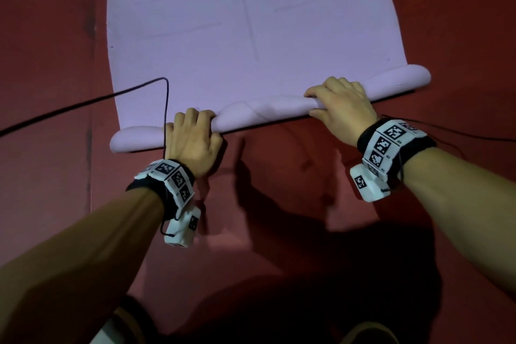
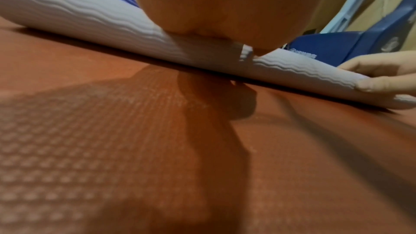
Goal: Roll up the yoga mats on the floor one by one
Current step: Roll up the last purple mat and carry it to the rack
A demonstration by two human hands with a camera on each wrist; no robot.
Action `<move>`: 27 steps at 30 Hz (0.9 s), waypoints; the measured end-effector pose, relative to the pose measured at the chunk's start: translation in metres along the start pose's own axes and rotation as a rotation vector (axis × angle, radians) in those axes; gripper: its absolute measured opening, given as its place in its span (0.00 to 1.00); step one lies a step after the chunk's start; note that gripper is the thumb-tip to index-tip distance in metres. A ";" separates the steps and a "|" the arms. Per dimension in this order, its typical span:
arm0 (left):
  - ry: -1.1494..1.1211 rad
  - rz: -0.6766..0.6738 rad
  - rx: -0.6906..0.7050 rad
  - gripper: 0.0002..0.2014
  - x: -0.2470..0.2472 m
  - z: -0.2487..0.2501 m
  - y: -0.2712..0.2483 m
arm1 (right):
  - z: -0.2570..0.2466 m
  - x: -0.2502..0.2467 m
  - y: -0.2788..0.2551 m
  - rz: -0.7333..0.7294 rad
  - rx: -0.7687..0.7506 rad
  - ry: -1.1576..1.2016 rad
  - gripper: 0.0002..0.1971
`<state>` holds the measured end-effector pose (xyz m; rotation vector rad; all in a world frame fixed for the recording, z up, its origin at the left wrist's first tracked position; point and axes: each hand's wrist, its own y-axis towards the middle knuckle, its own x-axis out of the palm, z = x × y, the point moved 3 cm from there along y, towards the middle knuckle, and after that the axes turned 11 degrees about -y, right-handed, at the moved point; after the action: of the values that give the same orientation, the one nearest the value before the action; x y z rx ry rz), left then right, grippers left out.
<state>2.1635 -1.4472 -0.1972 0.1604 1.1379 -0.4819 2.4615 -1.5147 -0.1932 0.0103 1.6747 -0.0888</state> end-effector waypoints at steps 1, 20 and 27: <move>-0.002 -0.009 0.007 0.27 0.000 0.000 -0.001 | 0.000 0.000 -0.001 -0.007 -0.001 0.012 0.17; -0.096 -0.227 -0.020 0.20 -0.013 -0.009 0.005 | 0.006 -0.005 0.002 -0.257 -0.052 0.100 0.12; -0.436 -0.397 -0.115 0.11 -0.020 -0.012 -0.002 | 0.011 -0.016 -0.002 -0.468 -0.015 0.382 0.12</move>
<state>2.1456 -1.4387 -0.1837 -0.2669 0.7626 -0.7586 2.4745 -1.5166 -0.1780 -0.3995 2.0311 -0.4497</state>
